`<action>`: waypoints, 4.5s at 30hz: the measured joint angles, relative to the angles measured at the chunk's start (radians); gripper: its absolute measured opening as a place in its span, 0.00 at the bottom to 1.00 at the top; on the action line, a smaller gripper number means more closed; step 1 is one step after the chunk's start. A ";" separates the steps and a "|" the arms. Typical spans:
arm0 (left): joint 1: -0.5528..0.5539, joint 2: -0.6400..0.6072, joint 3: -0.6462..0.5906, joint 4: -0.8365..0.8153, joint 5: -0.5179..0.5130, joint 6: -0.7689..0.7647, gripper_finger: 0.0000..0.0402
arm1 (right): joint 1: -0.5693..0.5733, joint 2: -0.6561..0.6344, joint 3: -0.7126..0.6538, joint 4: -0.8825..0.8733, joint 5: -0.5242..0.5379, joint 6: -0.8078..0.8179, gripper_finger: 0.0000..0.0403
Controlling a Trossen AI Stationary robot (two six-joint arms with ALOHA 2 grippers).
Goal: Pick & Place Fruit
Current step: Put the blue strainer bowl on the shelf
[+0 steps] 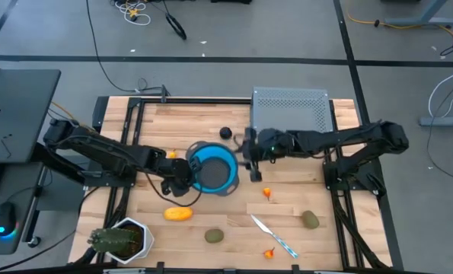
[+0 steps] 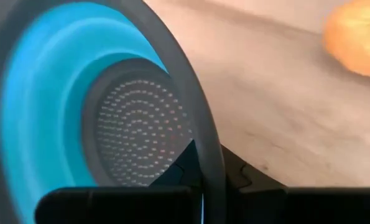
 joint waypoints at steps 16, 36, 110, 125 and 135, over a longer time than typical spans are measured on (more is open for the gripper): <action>-0.021 0.000 -0.001 0.035 0.092 0.070 0.04 | 0.169 0.060 0.000 -0.101 0.138 -0.307 0.41; -0.020 0.001 -0.001 0.078 0.159 0.053 0.03 | 0.229 0.210 -0.001 -0.015 0.229 -0.423 0.37; 0.014 -0.104 -0.001 0.338 -0.045 -0.615 0.78 | 0.144 0.264 0.009 0.093 0.353 -0.678 0.06; 0.044 -0.442 0.001 0.400 -0.251 -0.608 0.77 | 0.040 0.221 0.031 0.126 0.473 -0.755 0.06; 0.052 -0.458 -0.023 0.243 -0.268 -0.745 0.77 | -0.002 0.170 0.221 -0.167 0.537 -0.578 0.06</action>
